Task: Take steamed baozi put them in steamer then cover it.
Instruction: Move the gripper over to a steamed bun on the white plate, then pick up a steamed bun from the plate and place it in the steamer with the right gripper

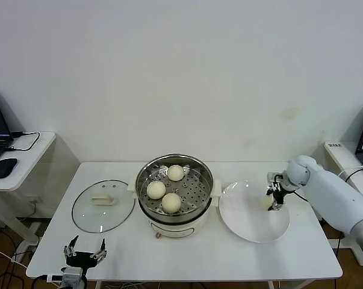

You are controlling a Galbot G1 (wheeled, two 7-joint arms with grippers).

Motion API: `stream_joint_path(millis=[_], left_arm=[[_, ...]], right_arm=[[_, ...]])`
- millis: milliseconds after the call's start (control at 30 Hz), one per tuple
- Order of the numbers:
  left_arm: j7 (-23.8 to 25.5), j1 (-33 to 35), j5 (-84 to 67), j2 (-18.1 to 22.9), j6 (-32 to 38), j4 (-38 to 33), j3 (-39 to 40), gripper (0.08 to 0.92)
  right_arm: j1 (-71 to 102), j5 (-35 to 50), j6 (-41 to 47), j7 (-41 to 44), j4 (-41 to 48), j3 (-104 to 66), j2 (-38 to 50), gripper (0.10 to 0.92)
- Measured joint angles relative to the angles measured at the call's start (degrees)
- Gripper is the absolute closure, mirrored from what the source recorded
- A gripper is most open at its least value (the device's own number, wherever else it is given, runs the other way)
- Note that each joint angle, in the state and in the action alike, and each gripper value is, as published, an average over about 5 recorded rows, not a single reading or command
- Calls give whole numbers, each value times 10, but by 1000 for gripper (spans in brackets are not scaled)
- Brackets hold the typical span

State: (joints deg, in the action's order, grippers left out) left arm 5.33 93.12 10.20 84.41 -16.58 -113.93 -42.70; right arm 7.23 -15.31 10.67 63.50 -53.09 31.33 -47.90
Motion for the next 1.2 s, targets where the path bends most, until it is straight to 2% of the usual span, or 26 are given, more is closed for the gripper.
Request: stream_joint_path(millis=[300,667,933,1200], left_arm=[[0,-4,-1,-2,0,-7,0,177],[0,-1,-4,-7,2,-21,-7,177],[-1,3,-10,-10,2,-32,-13,177],[-3,5,-14,-14,3,-41,-20,177]], right_arm=[[-33,34,18,12,-42,23,28,389],[-141,140,72,32,-153,93,58,389],[-242,241,123,32,-219,161,38,389],[-335,325,161,30,-233,233,-15,389]])
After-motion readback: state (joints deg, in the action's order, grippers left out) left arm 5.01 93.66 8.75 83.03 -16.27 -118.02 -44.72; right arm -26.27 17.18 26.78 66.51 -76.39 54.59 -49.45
